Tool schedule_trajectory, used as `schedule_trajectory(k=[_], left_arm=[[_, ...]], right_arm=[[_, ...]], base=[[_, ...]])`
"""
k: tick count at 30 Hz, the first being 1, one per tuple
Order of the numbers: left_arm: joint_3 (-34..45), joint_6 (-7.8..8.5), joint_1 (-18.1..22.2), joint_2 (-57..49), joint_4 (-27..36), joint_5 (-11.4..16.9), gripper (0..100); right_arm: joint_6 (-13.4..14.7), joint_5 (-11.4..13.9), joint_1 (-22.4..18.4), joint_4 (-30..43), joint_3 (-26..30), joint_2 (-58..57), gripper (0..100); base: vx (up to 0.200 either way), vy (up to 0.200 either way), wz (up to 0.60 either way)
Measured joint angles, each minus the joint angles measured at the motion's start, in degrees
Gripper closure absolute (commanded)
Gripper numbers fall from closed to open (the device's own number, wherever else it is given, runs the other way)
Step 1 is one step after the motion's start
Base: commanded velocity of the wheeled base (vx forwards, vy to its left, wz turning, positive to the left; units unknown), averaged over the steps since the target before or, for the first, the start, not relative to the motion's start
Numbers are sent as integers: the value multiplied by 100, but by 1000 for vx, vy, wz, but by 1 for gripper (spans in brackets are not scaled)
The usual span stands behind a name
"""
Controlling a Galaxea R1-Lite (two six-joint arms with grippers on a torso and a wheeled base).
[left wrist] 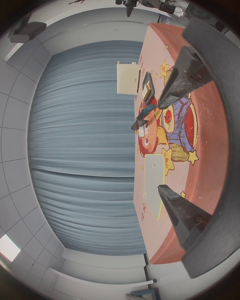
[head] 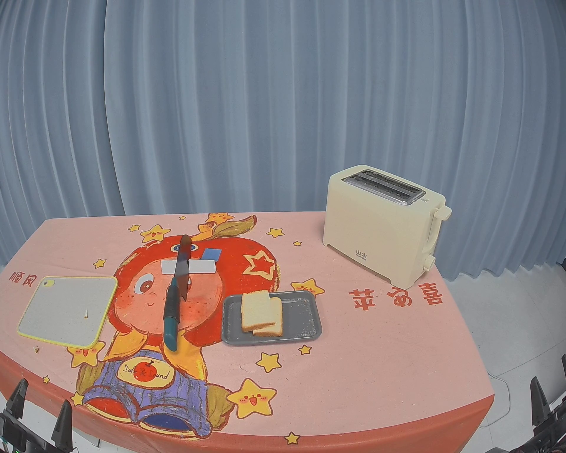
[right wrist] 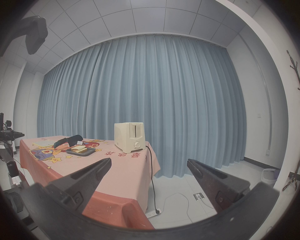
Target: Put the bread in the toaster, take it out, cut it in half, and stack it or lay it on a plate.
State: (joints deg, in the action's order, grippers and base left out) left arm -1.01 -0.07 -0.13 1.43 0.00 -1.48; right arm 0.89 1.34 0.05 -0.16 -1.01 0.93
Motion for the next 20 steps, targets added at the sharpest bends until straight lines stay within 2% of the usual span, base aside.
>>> schedule_trajectory(k=[20], left_arm=[[0,0,2,-11,-2,0,0]], right_arm=[[4,-6,2,-2,2,0,0]], base=[[0,0,0]])
